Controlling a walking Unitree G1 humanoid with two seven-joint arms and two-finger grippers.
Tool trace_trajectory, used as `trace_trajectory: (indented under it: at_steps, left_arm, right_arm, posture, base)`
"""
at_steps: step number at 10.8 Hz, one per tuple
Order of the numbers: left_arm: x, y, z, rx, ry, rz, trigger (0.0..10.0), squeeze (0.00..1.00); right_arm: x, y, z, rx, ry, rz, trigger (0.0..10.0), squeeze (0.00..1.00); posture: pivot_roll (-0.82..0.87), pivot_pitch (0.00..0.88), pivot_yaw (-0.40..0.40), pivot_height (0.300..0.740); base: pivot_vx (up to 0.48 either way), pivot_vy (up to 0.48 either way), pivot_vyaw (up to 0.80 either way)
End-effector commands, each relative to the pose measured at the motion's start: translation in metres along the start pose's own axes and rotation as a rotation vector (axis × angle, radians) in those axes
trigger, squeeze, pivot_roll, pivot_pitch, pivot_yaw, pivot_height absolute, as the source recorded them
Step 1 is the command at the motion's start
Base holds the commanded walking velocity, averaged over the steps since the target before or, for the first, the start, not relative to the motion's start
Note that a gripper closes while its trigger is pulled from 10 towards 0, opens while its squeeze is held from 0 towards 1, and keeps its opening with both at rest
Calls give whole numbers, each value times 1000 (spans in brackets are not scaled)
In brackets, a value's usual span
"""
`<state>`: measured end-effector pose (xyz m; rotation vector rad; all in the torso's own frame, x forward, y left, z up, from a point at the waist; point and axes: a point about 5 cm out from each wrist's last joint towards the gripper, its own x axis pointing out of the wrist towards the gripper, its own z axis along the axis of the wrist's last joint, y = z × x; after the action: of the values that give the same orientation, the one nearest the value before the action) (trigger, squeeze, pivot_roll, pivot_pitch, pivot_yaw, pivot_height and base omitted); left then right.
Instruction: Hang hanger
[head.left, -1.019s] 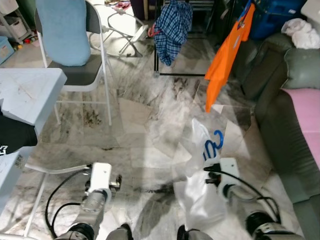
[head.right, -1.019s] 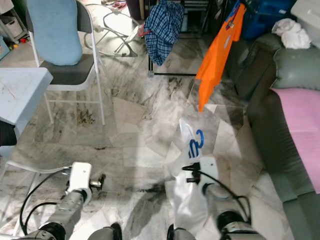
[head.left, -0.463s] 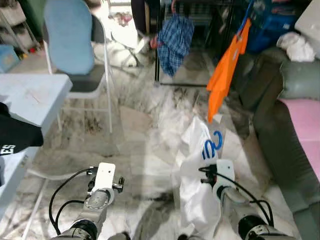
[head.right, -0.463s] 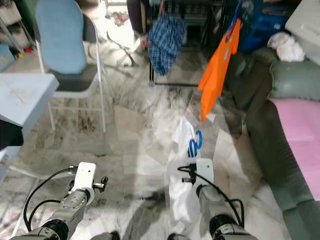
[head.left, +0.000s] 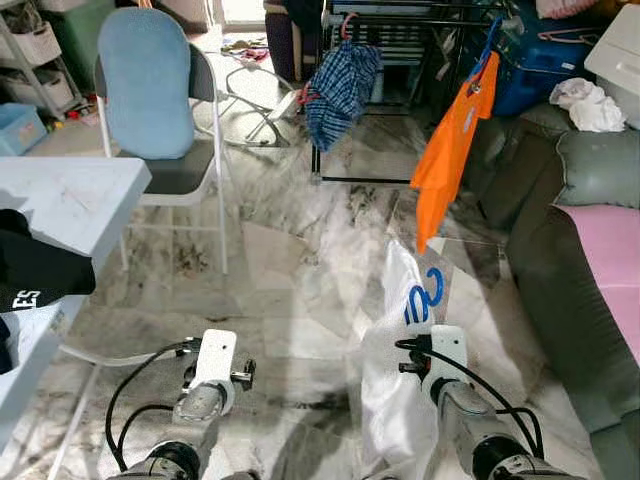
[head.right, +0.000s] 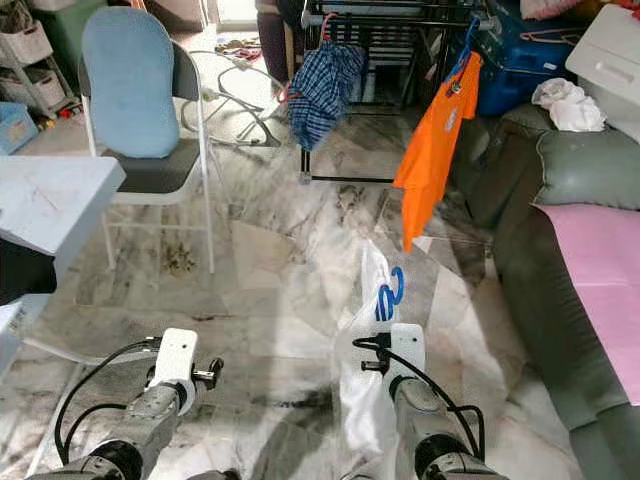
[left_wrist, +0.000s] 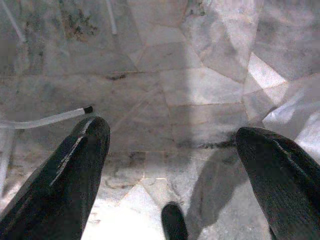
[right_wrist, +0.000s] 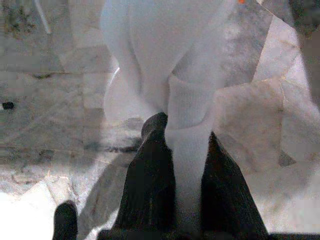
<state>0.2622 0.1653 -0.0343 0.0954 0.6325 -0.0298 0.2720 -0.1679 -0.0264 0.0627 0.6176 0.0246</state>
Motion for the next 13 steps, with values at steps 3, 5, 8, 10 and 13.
trace_trajectory:
  at_steps: [3,5,8,10,13]
  left_arm:
    - [-2,-5,-7,2,22,-31,10000,0]
    - [-3,-8,-10,10,28,-42,10000,0]
    - [-3,-10,-11,24,41,-40,10000,0]
    - [-3,-10,-11,41,38,-21,10000,0]
    - [-2,-4,-7,4,21,24,10000,0]
  right_arm:
    - [-1,3,-1,4,-34,19,4588,0]
    - [-2,1,-2,4,-33,18,4627,0]
    - [-3,-2,-1,-7,-45,20,10000,0]
    - [-1,-4,18,-72,-145,-2,10000,0]
    - [-1,-14,34,-24,-233,-38,10000,0]
  posture:
    - [-124,22,15,740]
    - [-135,26,14,740]
    - [-142,28,10,740]
    - [-144,28,10,740]
    - [-138,22,9,740]
  base:
    - [176,0,0]
    - [298,0,0]
    - [200,0,0]
    - [0,0,0]
    - [0,0,0]
